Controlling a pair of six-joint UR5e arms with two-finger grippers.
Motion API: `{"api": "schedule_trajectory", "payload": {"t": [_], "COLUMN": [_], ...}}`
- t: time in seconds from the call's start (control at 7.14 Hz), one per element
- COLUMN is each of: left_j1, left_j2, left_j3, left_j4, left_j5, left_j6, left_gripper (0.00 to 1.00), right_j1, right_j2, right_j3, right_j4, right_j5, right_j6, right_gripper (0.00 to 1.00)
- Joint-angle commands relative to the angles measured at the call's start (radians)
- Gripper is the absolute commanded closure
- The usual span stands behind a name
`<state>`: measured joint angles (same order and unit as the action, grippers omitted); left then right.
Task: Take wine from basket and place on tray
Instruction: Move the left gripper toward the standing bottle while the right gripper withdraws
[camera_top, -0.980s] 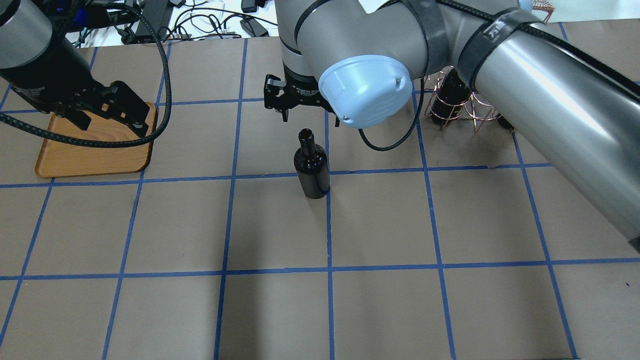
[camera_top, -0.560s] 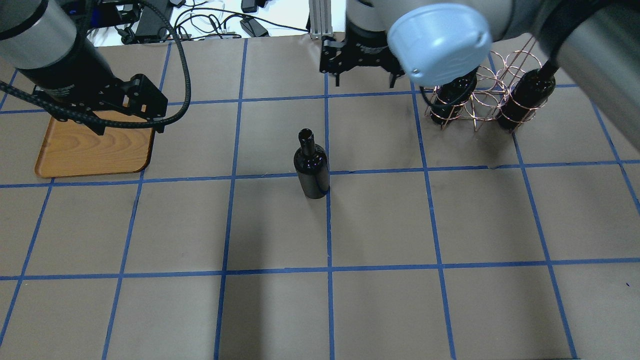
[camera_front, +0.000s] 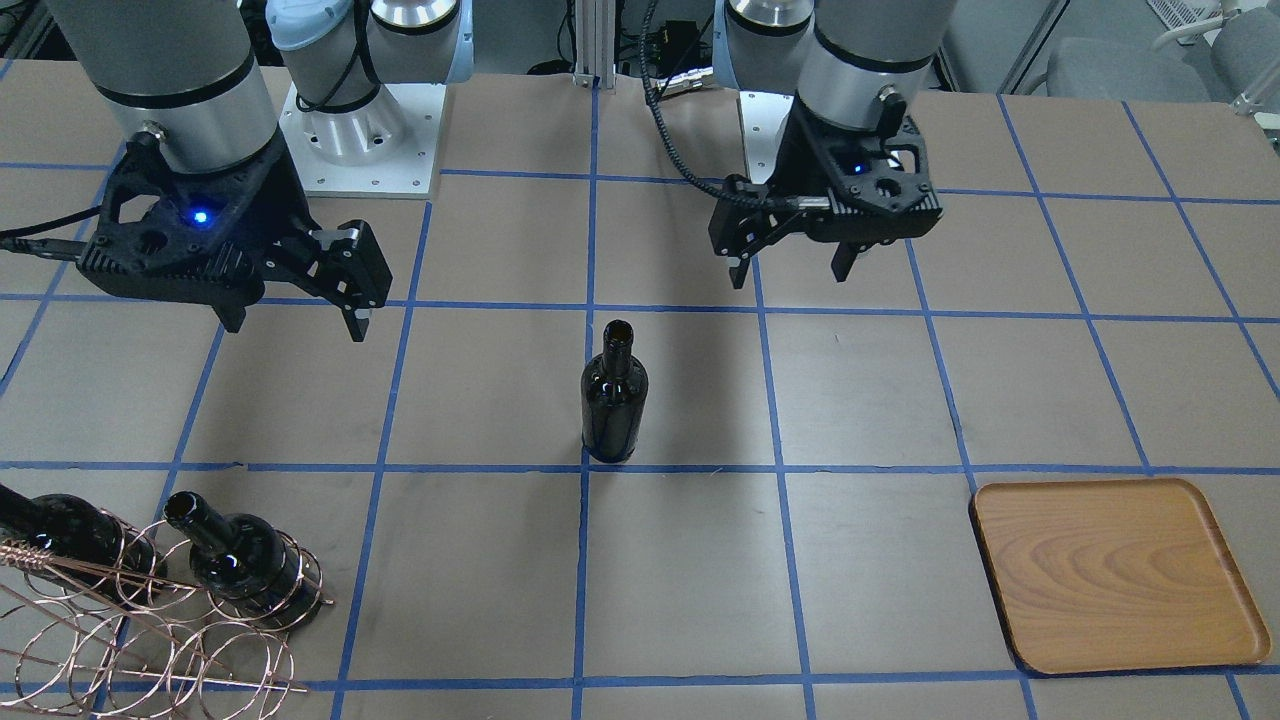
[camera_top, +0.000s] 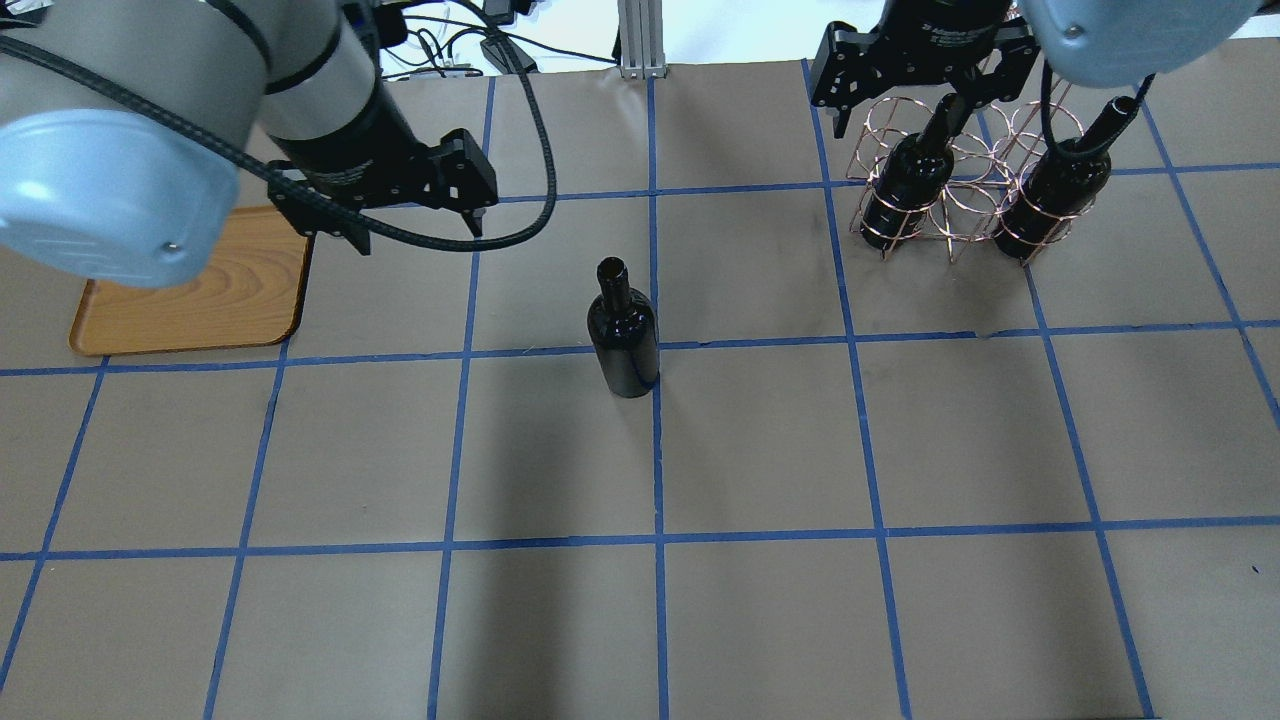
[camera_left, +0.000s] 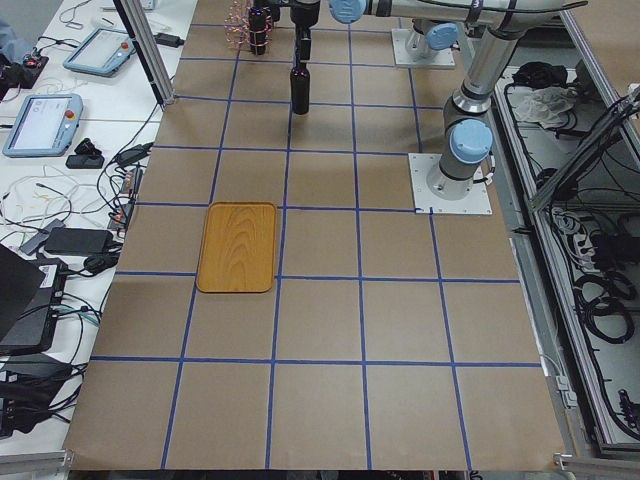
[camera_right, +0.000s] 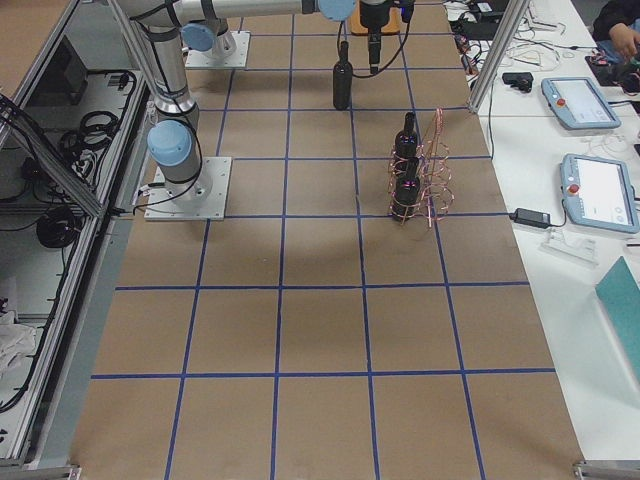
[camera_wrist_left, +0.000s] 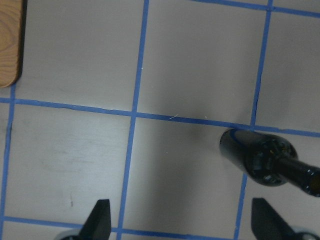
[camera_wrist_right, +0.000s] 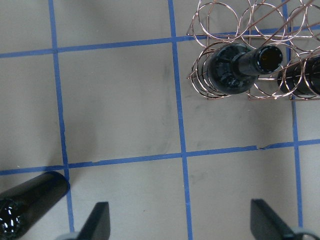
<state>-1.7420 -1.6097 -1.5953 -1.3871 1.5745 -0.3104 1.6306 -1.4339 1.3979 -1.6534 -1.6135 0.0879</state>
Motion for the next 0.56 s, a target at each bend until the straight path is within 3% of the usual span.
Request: {"api": "schedule_trajectory", "payload": {"t": [0.0, 0.42], "left_j1": [-0.114, -0.126], "left_j2": [-0.099, -0.150], "left_j3": [0.000, 0.002], "left_j4": [0.123, 0.152], "left_j5": [-0.001, -0.072], "left_j6": [-0.143, -0.209], "left_gripper": [0.00, 0.00], "right_j1": [-0.009, -0.012], "right_j2": [-0.014, -0.022], "right_j3": [0.021, 0.032], "right_j4": [0.024, 0.026], "right_j5": [-0.003, 0.004], "right_j6": [-0.077, -0.099], "right_gripper": [0.00, 0.00]}}
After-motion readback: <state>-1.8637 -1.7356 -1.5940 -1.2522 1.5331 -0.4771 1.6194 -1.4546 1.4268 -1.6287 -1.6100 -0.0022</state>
